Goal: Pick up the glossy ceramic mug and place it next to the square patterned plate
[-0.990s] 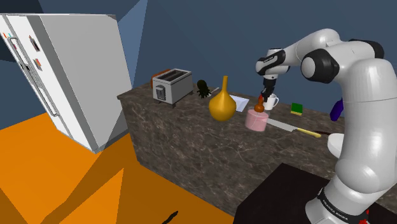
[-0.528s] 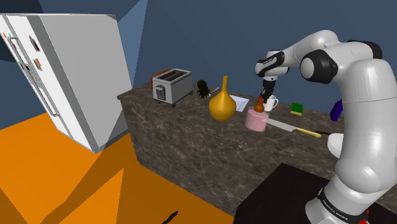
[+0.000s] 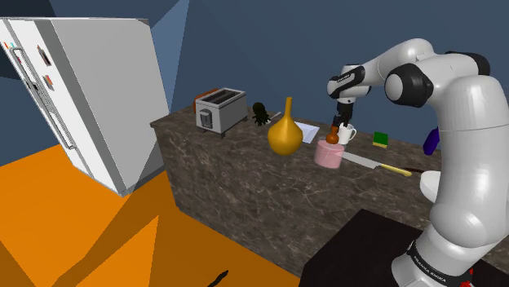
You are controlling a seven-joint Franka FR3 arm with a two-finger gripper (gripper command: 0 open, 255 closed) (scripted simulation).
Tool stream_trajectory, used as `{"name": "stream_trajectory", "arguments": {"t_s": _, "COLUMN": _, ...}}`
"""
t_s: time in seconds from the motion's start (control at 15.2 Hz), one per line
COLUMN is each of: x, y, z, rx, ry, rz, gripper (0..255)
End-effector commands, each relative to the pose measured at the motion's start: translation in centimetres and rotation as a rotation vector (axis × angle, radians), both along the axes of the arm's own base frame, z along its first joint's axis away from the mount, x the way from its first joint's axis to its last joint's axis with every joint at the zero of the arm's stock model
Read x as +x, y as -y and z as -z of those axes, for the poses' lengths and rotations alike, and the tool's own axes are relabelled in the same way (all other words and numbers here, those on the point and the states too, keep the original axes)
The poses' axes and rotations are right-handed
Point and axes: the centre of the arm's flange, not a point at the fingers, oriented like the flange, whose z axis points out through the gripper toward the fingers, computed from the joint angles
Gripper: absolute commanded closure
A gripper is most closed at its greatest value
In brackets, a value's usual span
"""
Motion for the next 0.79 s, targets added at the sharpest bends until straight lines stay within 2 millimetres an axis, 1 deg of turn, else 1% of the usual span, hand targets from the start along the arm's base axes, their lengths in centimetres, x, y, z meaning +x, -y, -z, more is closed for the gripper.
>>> {"name": "stream_trajectory", "arguments": {"t_s": 0.0, "x": 0.1, "y": -0.1, "z": -1.3, "rx": 0.0, "ry": 0.0, "rz": 0.0, "gripper": 0}}
{"name": "stream_trajectory", "arguments": {"t_s": 0.2, "x": 0.3, "y": -0.3, "z": -5.0, "rx": 0.0, "ry": 0.0, "rz": 0.0, "gripper": 0}}
{"name": "stream_trajectory", "arguments": {"t_s": 0.73, "x": 0.3, "y": -0.3, "z": -5.0, "rx": 0.0, "ry": 0.0, "rz": 0.0, "gripper": 0}}
